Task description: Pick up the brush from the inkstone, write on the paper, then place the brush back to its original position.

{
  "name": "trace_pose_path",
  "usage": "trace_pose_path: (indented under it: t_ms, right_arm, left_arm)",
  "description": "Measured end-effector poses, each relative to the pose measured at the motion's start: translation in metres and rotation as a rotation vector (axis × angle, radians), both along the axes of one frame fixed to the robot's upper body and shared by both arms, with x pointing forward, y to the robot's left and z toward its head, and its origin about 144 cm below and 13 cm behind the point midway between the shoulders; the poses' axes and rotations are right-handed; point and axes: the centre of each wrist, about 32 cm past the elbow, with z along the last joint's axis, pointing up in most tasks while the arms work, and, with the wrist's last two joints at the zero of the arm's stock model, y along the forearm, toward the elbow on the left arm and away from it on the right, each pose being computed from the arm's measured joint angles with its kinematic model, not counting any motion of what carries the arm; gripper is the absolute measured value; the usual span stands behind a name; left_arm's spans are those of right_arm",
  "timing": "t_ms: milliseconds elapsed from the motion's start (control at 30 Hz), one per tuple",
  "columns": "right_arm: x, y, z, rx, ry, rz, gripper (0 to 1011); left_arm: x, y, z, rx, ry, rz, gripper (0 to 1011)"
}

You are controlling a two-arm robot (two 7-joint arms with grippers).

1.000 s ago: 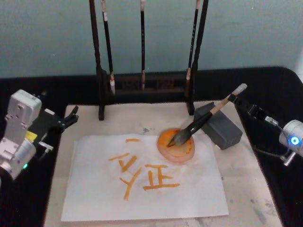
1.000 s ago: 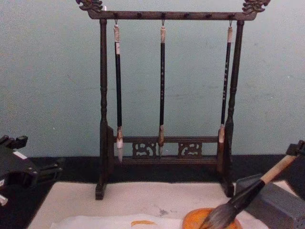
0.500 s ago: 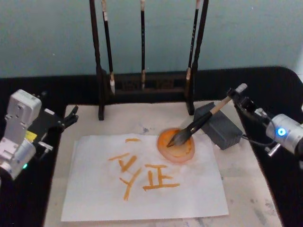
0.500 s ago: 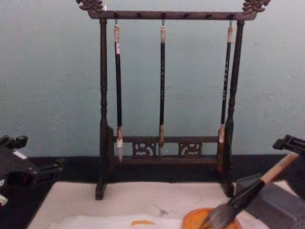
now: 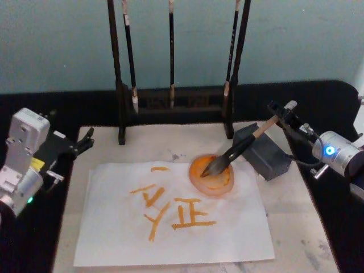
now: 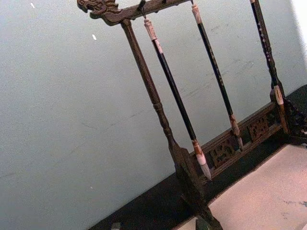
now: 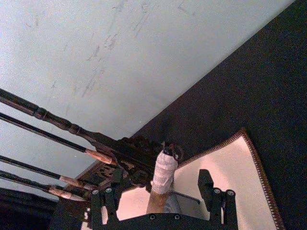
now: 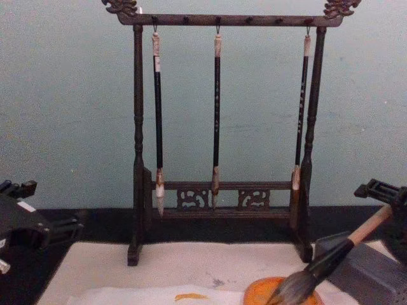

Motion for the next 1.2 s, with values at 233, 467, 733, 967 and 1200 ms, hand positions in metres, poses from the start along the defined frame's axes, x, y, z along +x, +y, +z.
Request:
trace_pose_path:
  t_ms: [233, 467, 733, 967, 1200]
  right_arm:
    - [0.0033, -0.0012, -0.0015, 0.008, -0.005, 0.010, 1000]
    - [0.0027, -0.0013, -0.0011, 0.008, -0.004, 0.008, 1000]
    - [0.0023, -0.0011, -0.0009, 0.008, -0.004, 0.006, 903]
    - [0.0022, -0.0009, -0.0008, 0.008, -0.003, 0.006, 703]
    - [0.0020, -0.0011, -0.0008, 0.008, -0.003, 0.006, 460]
  left_arm:
    - [0.0000, 0.0000, 0.0000, 0.000, 0.000, 0.000, 1010]
    - [0.0000, 0.0000, 0.0000, 0.000, 0.000, 0.000, 1009]
    - [0.0000, 0.0000, 0.0000, 0.000, 0.000, 0.000, 1010]
    - [0.0000, 0.0000, 0.0000, 0.000, 0.000, 0.000, 1010]
    - [0.0000, 0.0000, 0.0000, 0.000, 0.000, 0.000, 1010]
